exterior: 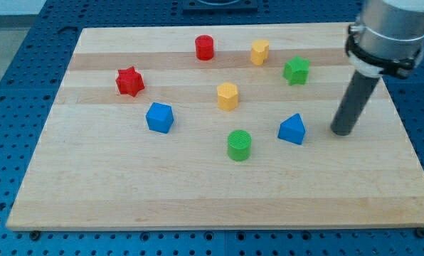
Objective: Move the blue triangle to the blue cube
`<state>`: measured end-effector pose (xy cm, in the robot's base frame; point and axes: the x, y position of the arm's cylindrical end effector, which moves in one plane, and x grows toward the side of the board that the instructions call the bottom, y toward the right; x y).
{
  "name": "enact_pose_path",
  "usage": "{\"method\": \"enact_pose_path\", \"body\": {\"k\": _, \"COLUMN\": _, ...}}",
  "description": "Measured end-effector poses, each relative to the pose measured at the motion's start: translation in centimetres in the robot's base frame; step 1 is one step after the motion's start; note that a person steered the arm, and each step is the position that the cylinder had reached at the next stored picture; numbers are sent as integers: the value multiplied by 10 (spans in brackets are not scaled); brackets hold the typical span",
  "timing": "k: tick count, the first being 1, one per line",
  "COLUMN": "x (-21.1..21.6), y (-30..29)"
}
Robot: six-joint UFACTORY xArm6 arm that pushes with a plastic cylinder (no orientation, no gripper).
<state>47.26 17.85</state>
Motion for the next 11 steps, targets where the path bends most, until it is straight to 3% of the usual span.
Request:
{"method": "enact_pose_path", "body": {"k": 1, "x": 6, "y": -33}}
{"method": "enact_pose_path", "body": {"k": 2, "x": 17, "y": -25}}
{"method": "enact_pose_path", "body": {"k": 5, "x": -5, "y": -88}}
{"method": "enact_pose_path", "body": {"k": 8, "x": -17, "y": -110}}
{"method": "enact_pose_path", "body": {"k": 10, "x": -26, "y": -221}}
{"method": "enact_pose_path", "body": {"k": 11, "x": -26, "y": -236}}
